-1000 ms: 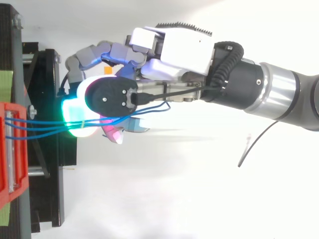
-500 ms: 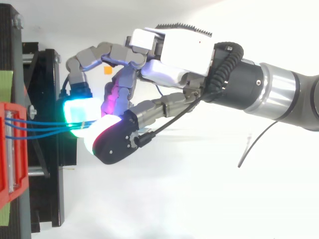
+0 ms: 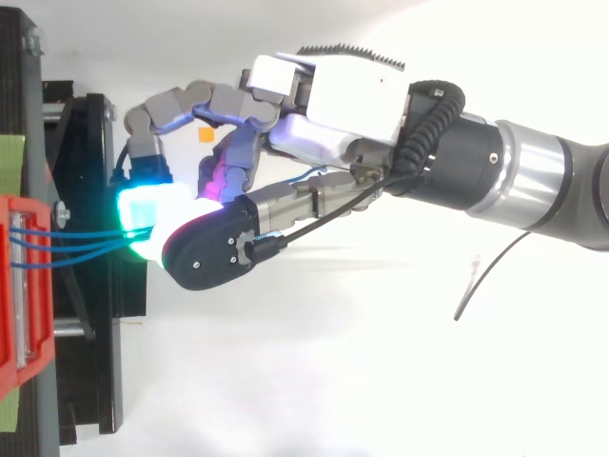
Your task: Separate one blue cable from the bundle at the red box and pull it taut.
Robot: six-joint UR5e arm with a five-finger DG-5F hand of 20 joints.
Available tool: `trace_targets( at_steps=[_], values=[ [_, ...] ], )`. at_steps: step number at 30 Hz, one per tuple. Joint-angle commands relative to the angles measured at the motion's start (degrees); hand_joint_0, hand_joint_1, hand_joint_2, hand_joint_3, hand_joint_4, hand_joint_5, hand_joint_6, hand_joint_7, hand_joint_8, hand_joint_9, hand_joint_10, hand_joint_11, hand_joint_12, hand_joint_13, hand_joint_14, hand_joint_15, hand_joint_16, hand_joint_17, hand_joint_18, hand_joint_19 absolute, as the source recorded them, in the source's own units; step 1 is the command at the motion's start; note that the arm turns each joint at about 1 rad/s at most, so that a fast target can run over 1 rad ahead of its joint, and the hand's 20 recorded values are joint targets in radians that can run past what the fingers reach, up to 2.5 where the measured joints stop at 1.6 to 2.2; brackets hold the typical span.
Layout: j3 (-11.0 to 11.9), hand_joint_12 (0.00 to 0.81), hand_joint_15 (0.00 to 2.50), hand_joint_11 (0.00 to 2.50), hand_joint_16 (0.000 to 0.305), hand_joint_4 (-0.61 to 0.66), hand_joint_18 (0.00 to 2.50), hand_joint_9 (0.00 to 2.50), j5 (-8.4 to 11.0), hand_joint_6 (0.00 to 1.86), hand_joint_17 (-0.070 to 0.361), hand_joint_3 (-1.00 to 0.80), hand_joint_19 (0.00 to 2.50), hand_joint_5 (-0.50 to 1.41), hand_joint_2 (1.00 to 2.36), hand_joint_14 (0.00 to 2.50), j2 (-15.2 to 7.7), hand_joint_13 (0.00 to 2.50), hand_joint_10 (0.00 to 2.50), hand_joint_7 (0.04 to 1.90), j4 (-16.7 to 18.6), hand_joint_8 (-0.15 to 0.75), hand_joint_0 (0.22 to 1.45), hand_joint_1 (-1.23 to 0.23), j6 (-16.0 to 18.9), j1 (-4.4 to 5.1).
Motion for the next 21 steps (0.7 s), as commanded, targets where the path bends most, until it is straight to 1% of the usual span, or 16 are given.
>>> trace_targets(
  at_steps=[1,2,4,6,9,11,13,17,18,19,21],
  values=[
    [-0.01,0.364,1.05,1.75,0.053,0.07,0.91,1.55,0.01,0.73,0.119,-0.17,0.91,-0.1,1.02,0.03,0.08,1.21,0.03,1.33,0.0,0.268,0.62,-0.51,0.0,0.0],
    [-0.01,0.367,1.04,1.75,0.053,0.07,0.92,1.56,0.01,0.74,0.119,-0.16,0.91,-0.11,1.02,0.03,-0.01,1.22,0.03,1.33,0.0,0.271,0.61,-0.51,0.09,0.0],
    [0.08,0.36,1.06,1.84,0.052,0.09,0.92,1.6,0.01,0.76,0.117,-0.14,0.91,-0.11,1.03,0.03,0.08,1.23,0.03,1.37,0.0,0.283,0.61,-0.52,0.0,0.0],
    [0.08,0.366,1.07,1.92,0.052,0.11,0.93,1.64,0.01,0.79,0.117,-0.13,0.91,-0.12,1.03,0.04,0.08,1.24,0.02,1.36,0.0,0.295,0.6,-0.53,0.0,0.0],
    [-0.01,0.369,1.07,1.98,0.052,0.08,0.94,1.67,0.01,0.8,0.116,-0.1,0.9,-0.12,1.03,0.03,0.08,1.25,0.02,1.37,0.0,0.301,0.61,-0.56,0.09,0.0],
    [0.08,0.37,1.07,2.02,0.052,0.06,0.94,1.59,0.01,0.82,0.117,-0.09,0.88,-0.13,1.03,0.04,-0.01,1.23,0.02,1.29,0.0,0.291,0.61,-0.57,0.09,0.0],
    [-0.01,0.373,1.06,2.07,0.052,0.07,0.93,1.53,0.01,0.83,0.118,-0.09,0.88,-0.14,1.03,0.03,-0.01,1.21,0.01,1.23,0.0,0.289,0.62,-0.59,0.09,0.0],
    [-0.01,0.375,1.07,2.07,0.053,0.07,0.92,1.5,0.01,0.82,0.119,-0.08,0.88,-0.14,1.03,0.04,0.08,1.18,0.01,1.21,0.0,0.297,0.61,-0.69,0.09,0.0],
    [0.08,0.373,1.06,2.07,0.053,0.07,0.92,1.48,0.01,0.82,0.12,-0.09,0.87,-0.15,1.03,0.03,0.08,1.18,0.01,1.24,0.0,0.292,0.62,-0.73,0.09,0.0],
    [-0.01,0.376,1.06,2.09,0.053,0.05,0.92,1.46,0.01,0.84,0.12,-0.09,0.87,-0.16,1.03,0.04,-0.01,1.17,0.01,1.29,0.0,0.288,0.64,-0.83,0.09,0.0],
    [-0.01,0.374,1.05,2.13,0.054,0.0,0.92,1.44,-0.08,0.85,0.121,-0.09,0.85,-0.17,1.03,0.03,-0.01,1.17,0.01,1.35,0.0,0.281,0.66,-0.87,0.09,0.0]
  ],
)
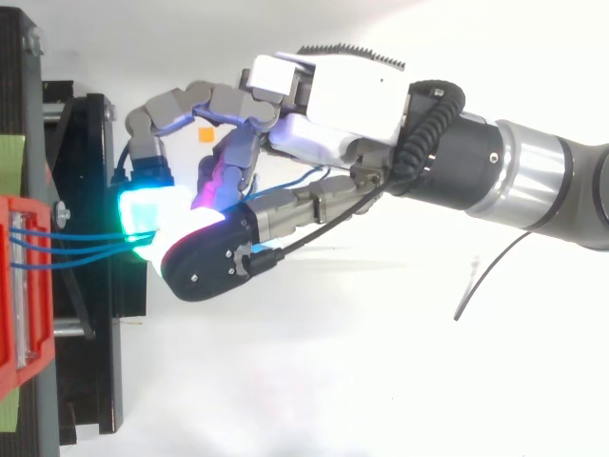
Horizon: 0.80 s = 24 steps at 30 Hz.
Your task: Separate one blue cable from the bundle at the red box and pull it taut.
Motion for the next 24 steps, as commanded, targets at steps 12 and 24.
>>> trace_targets(
  at_steps=[12,24],
  values=[
    [-0.02,0.361,1.09,2.31,0.048,-0.06,0.98,1.73,0.01,0.91,0.109,-0.45,0.88,-0.12,1.0,0.04,-0.04,1.29,0.01,1.39,0.0,0.276,0.73,-0.85,0.0,0.01],
    [-0.02,0.351,1.12,2.38,0.049,-0.08,0.93,1.59,0.01,0.94,0.11,-0.25,0.89,-0.14,1.02,0.03,-0.04,1.25,0.16,1.43,0.0,0.275,0.8,-0.91,0.0,0.01]
  ],
)
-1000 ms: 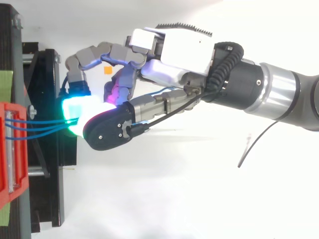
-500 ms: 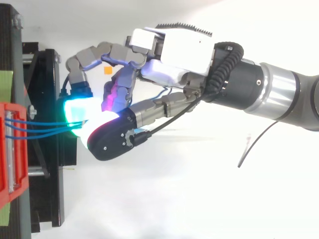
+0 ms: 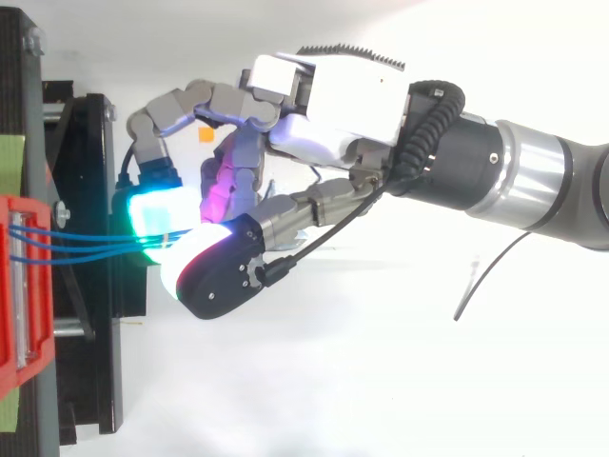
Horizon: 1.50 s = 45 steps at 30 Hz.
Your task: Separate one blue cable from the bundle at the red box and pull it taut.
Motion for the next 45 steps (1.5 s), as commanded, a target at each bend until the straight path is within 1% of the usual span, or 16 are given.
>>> trace_targets(
  at_steps=[1,5,6,7,8,9,10,12,21,25,27,32,34,36,41,45],
  values=[
    [-0.01,0.348,1.14,2.34,0.048,-0.09,0.86,1.51,0.01,0.94,0.107,-0.25,0.91,-0.15,1.02,0.03,0.07,1.22,0.26,1.56,0.0,0.253,0.84,-0.91,-0.06,0.0],
    [-0.01,0.338,1.15,2.28,0.046,-0.17,0.78,1.38,0.01,0.95,0.102,-0.35,0.93,-0.17,1.01,0.03,-0.02,1.15,0.44,1.51,0.0,0.227,0.89,-0.9,-0.06,0.0],
    [-0.01,0.337,1.14,2.27,0.044,-0.19,0.79,1.34,0.01,0.94,0.1,-0.47,0.91,-0.18,1.0,0.03,-0.02,1.15,0.51,1.48,0.0,0.206,0.9,-0.9,-0.06,0.0],
    [-0.01,0.329,1.17,2.28,0.043,-0.19,0.78,1.27,0.01,0.94,0.098,-0.5,0.91,-0.19,1.0,0.03,-0.02,1.15,0.63,1.41,0.0,0.176,0.9,-0.88,-0.06,0.0],
    [-0.01,0.331,1.18,2.32,0.043,-0.19,0.78,1.27,0.01,0.94,0.098,-0.5,0.91,-0.2,1.0,0.04,-0.02,1.15,0.63,1.39,0.0,0.174,0.9,-0.88,-0.06,0.0],
    [-0.01,0.324,1.22,2.19,0.043,-0.19,0.81,1.1,0.01,0.94,0.097,-0.5,0.87,-0.21,1.0,0.04,-0.02,1.15,1.19,1.27,0.0,0.146,0.89,-0.88,-0.06,0.0],
    [-0.01,0.326,1.25,2.26,0.043,-0.18,0.81,1.07,0.01,0.93,0.096,-0.5,0.85,-0.22,1.0,0.03,-0.02,1.15,1.26,1.26,0.0,0.137,0.89,-0.88,-0.06,0.0],
    [-0.01,0.322,1.31,2.24,0.043,-0.17,0.82,0.99,0.01,0.93,0.097,-0.5,0.83,-0.23,1.0,0.03,0.07,1.15,1.47,1.24,0.0,0.134,0.88,-0.89,-0.06,0.0],
    [-0.01,0.328,1.49,2.23,0.045,-0.12,0.84,0.82,0.01,0.94,0.1,-0.5,0.73,-0.24,1.0,0.03,-0.02,1.14,2.03,1.22,0.0,0.151,0.82,-0.95,0.03,0.0],
    [-0.01,0.319,1.74,2.16,0.045,-0.11,0.85,0.76,0.01,0.94,0.101,-0.5,0.75,-0.24,1.0,0.02,-0.02,1.18,2.34,1.23,0.0,0.163,0.79,-0.97,0.03,-0.09],
    [-0.01,0.325,1.85,2.19,0.045,-0.09,0.85,0.73,0.01,0.94,0.101,-0.5,0.77,-0.24,1.0,0.02,-0.02,1.19,2.48,1.23,0.0,0.181,0.74,-1.0,0.03,-0.09],
    [-0.01,0.334,2.04,2.15,0.046,-0.07,0.85,0.67,0.01,0.94,0.103,-0.5,0.81,-0.24,1.0,0.0,0.07,1.21,2.5,1.22,0.0,0.204,0.65,-1.0,0.03,-0.09],
    [0.08,0.341,2.04,2.11,0.048,-0.05,0.86,0.66,0.01,0.93,0.108,-0.5,0.83,-0.24,1.0,0.0,0.07,1.21,2.5,1.2,0.0,0.228,0.57,-0.99,0.03,-0.18],
    [-0.01,0.378,1.91,1.99,0.055,-0.01,0.9,0.65,0.01,0.93,0.125,-0.5,0.83,-0.24,1.0,0.14,0.07,1.19,2.5,1.12,0.0,0.263,0.47,-0.94,0.03,-0.18],
    [-0.01,0.393,1.84,1.88,0.06,0.01,0.93,0.67,0.01,0.92,0.134,-0.5,0.83,-0.23,1.0,0.2,0.07,1.2,2.5,1.06,0.0,0.279,0.44,-0.85,0.03,-0.09],
    [-0.01,0.372,1.88,1.91,0.058,-0.01,0.93,0.73,-0.08,0.9,0.13,-0.5,0.85,-0.23,1.0,0.12,0.07,1.25,2.5,1.09,0.0,0.265,0.48,-0.65,0.03,-0.09]
  ],
)
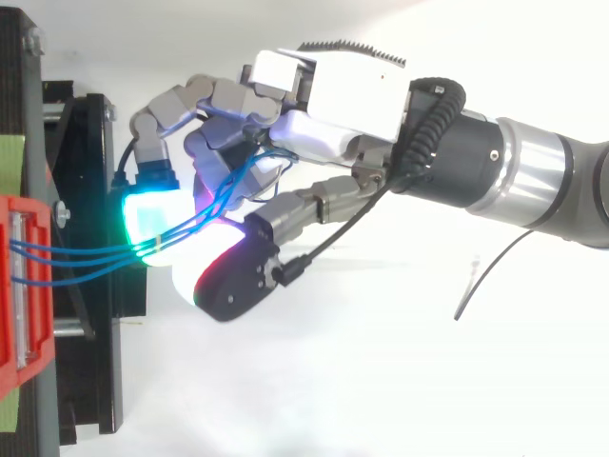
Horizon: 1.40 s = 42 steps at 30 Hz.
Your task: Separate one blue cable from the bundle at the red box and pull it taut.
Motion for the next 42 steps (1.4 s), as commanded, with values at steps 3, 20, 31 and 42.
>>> trace_targets(
  at_steps=[3,20,31,42],
  values=[
    [-0.01,0.334,1.96,2.02,0.052,-0.05,0.89,0.79,-0.06,0.89,0.117,-0.5,0.88,-0.22,1.0,0.0,-0.04,1.26,2.27,1.14,0.0,0.241,0.57,-0.58,0.0,0.04],
    [-0.01,0.365,1.46,2.03,0.05,-0.06,0.79,0.85,-0.06,0.9,0.113,-0.5,0.83,-0.21,1.0,0.03,0.05,1.02,1.69,1.17,0.0,0.243,0.82,-0.91,0.0,0.04],
    [-0.01,0.361,1.59,2.06,0.049,-0.05,0.83,0.89,0.03,0.9,0.109,-0.5,0.85,-0.21,1.0,0.02,0.05,1.07,1.56,1.18,0.0,0.237,0.68,-0.97,0.0,0.04],
    [-0.01,0.408,1.59,1.93,0.057,0.01,0.88,0.92,0.03,0.89,0.129,-0.5,0.87,-0.2,1.0,0.02,-0.04,1.13,1.71,1.09,0.0,0.286,0.47,-0.83,0.0,0.04]
  ],
)
